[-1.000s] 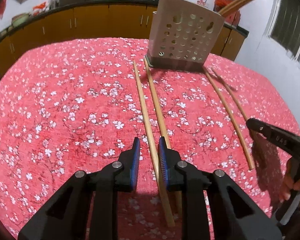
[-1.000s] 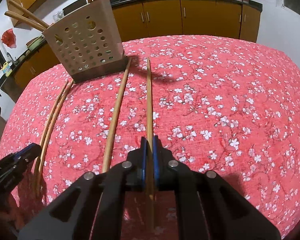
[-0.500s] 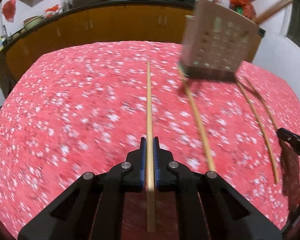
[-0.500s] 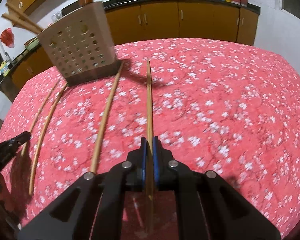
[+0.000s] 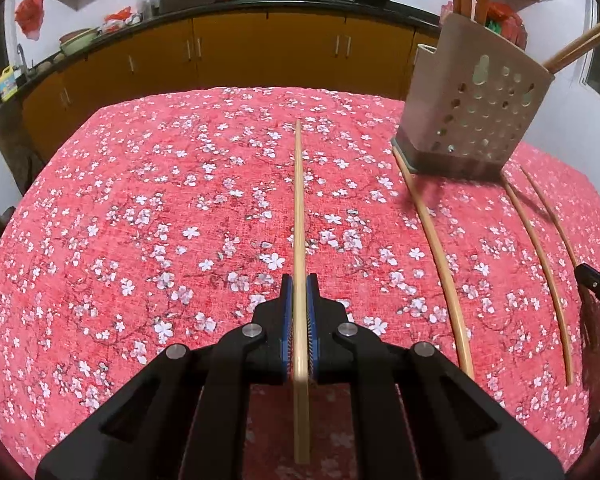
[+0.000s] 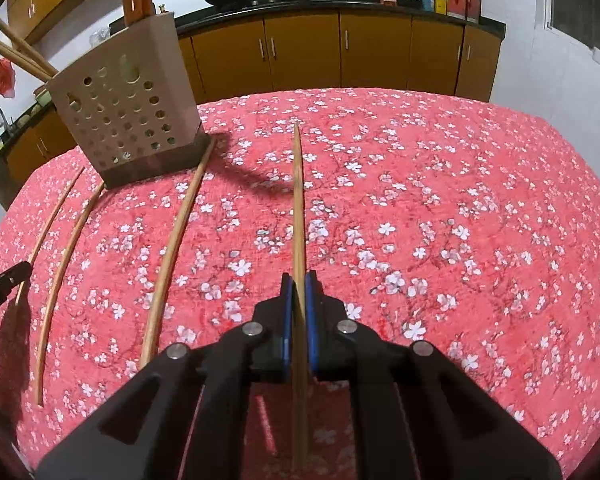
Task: Organize utensils
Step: 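Close the left tool on a chopstick while the right tool grasps another chopstick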
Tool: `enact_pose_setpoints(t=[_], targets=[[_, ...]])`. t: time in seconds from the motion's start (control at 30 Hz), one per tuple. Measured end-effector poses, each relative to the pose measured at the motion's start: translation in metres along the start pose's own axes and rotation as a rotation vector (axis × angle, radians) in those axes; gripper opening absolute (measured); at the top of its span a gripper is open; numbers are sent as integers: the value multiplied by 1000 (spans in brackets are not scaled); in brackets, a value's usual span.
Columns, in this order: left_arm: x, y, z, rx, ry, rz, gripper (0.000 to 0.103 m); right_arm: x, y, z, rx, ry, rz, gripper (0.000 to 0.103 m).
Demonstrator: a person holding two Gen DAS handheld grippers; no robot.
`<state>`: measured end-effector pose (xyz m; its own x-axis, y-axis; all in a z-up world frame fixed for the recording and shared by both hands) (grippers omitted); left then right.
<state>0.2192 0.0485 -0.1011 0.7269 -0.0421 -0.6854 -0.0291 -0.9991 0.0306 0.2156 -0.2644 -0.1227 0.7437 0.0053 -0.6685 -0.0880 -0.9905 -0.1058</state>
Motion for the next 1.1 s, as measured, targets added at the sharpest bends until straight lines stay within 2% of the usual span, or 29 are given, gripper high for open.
enact_pose_setpoints(t=[1.1], targets=[[2,0,1,5,-1,-6,8,2,-2,1,-13,-1,9,9]])
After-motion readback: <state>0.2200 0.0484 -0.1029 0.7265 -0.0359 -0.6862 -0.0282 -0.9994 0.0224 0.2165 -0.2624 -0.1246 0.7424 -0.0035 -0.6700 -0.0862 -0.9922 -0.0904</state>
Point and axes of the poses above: each gripper's, at about its wrist camera, not at the fingertips, and x roughly the way its jaws point, y to its right, z to its underside, the point moved 5 cm from there along x, roughly the way its jaws point, and after that the axes turned 7 degrees about y, right-handed, at the moved point
